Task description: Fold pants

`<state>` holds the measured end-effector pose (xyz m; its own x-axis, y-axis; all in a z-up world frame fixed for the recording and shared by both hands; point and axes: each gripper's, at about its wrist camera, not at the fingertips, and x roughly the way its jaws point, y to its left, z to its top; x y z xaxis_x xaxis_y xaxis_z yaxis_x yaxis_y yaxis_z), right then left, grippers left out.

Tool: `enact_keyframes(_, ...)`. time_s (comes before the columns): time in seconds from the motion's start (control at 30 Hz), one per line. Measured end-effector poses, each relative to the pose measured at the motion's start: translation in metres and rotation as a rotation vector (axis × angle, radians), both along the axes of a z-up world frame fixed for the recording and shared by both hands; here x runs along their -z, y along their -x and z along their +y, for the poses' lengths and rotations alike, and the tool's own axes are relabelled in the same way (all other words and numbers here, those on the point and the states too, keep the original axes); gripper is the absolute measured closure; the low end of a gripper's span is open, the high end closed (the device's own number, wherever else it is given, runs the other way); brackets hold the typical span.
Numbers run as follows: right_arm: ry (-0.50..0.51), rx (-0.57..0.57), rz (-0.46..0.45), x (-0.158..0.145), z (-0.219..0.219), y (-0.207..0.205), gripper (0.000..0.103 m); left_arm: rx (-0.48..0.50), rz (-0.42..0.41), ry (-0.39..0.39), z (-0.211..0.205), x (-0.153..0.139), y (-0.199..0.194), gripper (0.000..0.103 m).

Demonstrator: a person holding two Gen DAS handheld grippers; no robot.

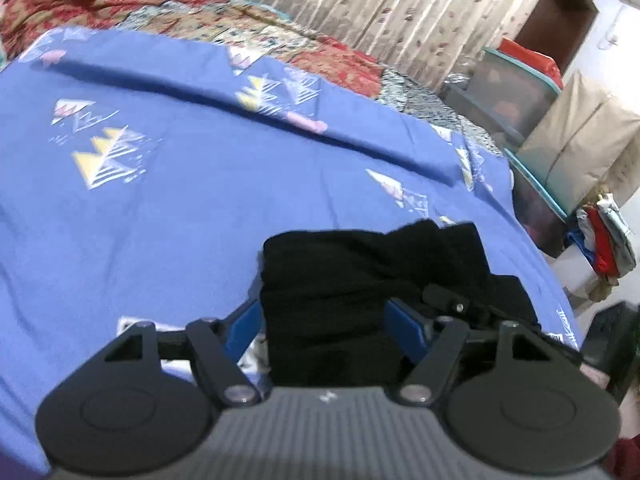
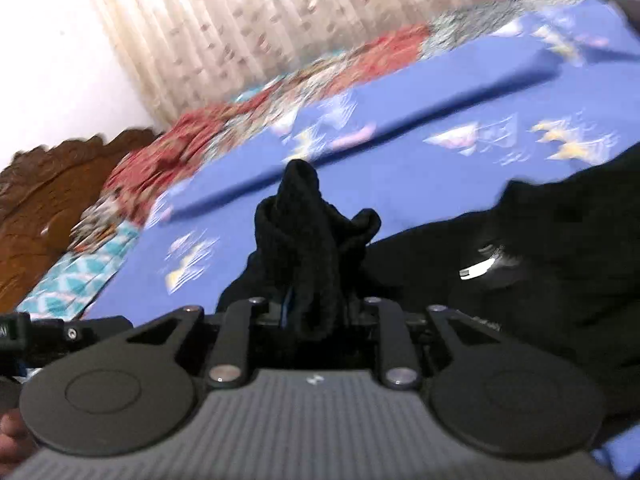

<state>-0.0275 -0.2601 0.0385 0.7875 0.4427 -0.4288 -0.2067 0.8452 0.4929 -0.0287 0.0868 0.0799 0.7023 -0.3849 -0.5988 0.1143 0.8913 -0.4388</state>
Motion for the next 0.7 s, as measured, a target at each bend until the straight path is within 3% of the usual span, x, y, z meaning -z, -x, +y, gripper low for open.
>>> enact_keyframes(0.07, 0.003, 0.084, 0.120, 0.020, -0.010, -0.007, 0.058, 0.034, -0.021, -0.020, -0.019, -0.001, -0.008, 0.034)
enact_keyframes(0.13, -0.026, 0.098, 0.203, 0.033, -0.023, -0.012, 0.058, 0.071, -0.026, -0.046, -0.037, 0.000, -0.021, 0.034)
enact_keyframes(0.17, -0.064, 0.098, 0.181, 0.029, -0.031, -0.007, 0.057, 0.094, -0.027, -0.049, -0.045, -0.001, -0.024, 0.034)
enact_keyframes(0.23, -0.027, 0.136, 0.091, 0.012, -0.043, 0.006, 0.039, 0.144, -0.036, -0.051, -0.062, -0.001, -0.029, 0.035)
enact_keyframes(0.27, -0.019, 0.162, 0.034, 0.004, -0.051, 0.014, 0.038, 0.167, -0.045, -0.059, -0.071, -0.002, -0.033, 0.036)
enact_keyframes(0.37, -0.040, 0.231, -0.013, -0.004, -0.065, 0.025, 0.040, 0.226, -0.065, -0.093, -0.096, 0.000, -0.047, 0.045)
enact_keyframes(0.47, -0.042, 0.276, -0.023, -0.001, -0.079, 0.032, 0.066, 0.276, -0.055, -0.109, -0.122, 0.005, -0.064, 0.061)
enact_keyframes(0.53, -0.042, 0.256, -0.028, 0.002, -0.082, 0.034, 0.078, 0.302, -0.044, -0.111, -0.135, 0.011, -0.073, 0.075)
enact_keyframes(0.6, -0.048, 0.214, -0.025, 0.008, -0.078, 0.031, 0.085, 0.321, -0.020, -0.106, -0.148, 0.018, -0.083, 0.081)
enact_keyframes(0.7, -0.074, 0.118, -0.010, 0.013, -0.070, 0.024, 0.086, 0.341, 0.032, -0.085, -0.159, 0.033, -0.098, 0.081)
